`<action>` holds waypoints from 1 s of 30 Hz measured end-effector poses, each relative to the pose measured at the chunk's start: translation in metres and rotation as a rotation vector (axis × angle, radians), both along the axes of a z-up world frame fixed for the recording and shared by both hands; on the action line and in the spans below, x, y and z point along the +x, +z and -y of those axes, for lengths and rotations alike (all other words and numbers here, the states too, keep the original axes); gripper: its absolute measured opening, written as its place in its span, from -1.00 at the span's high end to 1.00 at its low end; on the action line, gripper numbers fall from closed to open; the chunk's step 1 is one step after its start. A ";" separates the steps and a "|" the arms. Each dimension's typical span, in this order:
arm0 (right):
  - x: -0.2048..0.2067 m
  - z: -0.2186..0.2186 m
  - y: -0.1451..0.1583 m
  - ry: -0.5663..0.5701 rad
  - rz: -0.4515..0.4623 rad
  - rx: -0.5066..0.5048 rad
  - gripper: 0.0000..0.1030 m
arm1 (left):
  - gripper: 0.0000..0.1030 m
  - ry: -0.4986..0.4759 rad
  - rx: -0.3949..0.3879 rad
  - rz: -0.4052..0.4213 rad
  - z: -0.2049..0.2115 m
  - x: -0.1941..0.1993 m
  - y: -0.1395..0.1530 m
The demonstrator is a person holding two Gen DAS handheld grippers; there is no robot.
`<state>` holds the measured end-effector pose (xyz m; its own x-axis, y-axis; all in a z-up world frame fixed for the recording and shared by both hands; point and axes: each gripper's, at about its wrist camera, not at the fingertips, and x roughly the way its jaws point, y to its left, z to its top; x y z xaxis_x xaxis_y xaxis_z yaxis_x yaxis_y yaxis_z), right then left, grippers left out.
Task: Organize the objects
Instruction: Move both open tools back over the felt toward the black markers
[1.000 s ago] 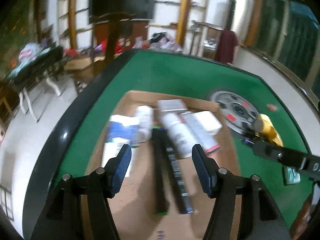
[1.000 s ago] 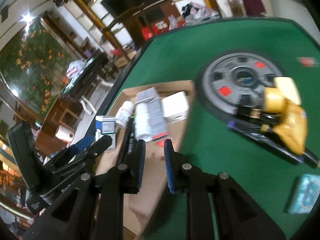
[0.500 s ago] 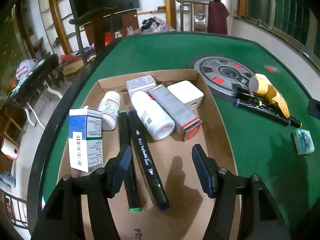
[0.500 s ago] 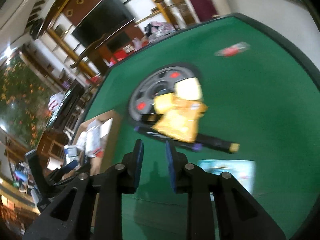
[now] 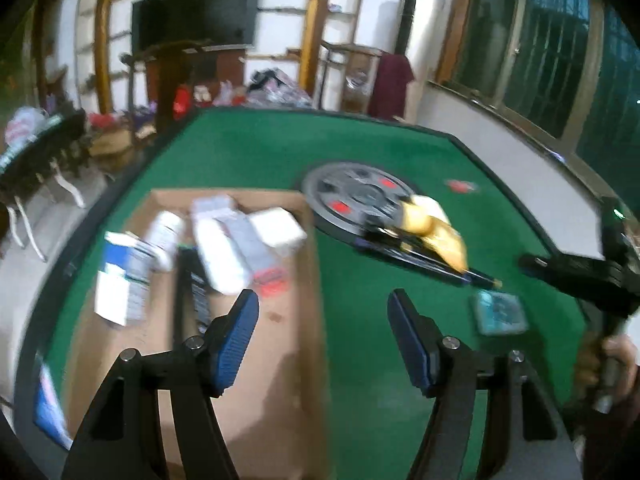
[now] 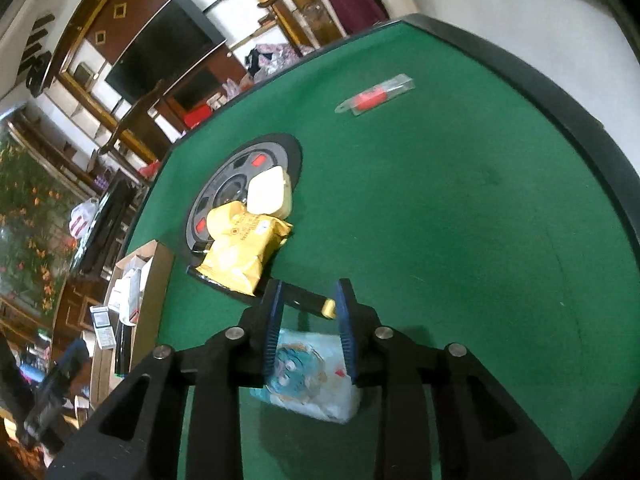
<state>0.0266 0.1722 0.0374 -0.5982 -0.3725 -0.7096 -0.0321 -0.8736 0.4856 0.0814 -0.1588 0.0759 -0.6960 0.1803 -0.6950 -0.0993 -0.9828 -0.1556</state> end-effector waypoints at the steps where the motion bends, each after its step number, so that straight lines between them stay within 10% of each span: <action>1: -0.006 0.003 0.000 0.009 0.006 -0.002 0.51 | -0.19 -0.014 0.012 0.019 -0.008 0.001 -0.004; 23: -0.081 0.087 -0.015 0.009 0.162 0.117 0.01 | -0.19 -0.033 0.066 0.075 -0.026 0.007 -0.025; 30: -0.079 0.092 -0.016 0.099 0.116 0.112 0.29 | -0.19 -0.038 0.090 0.094 -0.029 0.004 -0.027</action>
<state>-0.0523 0.0802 0.0216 -0.4740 -0.3401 -0.8122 0.0066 -0.9237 0.3830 0.0856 -0.1296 0.0489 -0.6198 0.2699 -0.7369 -0.1167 -0.9602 -0.2536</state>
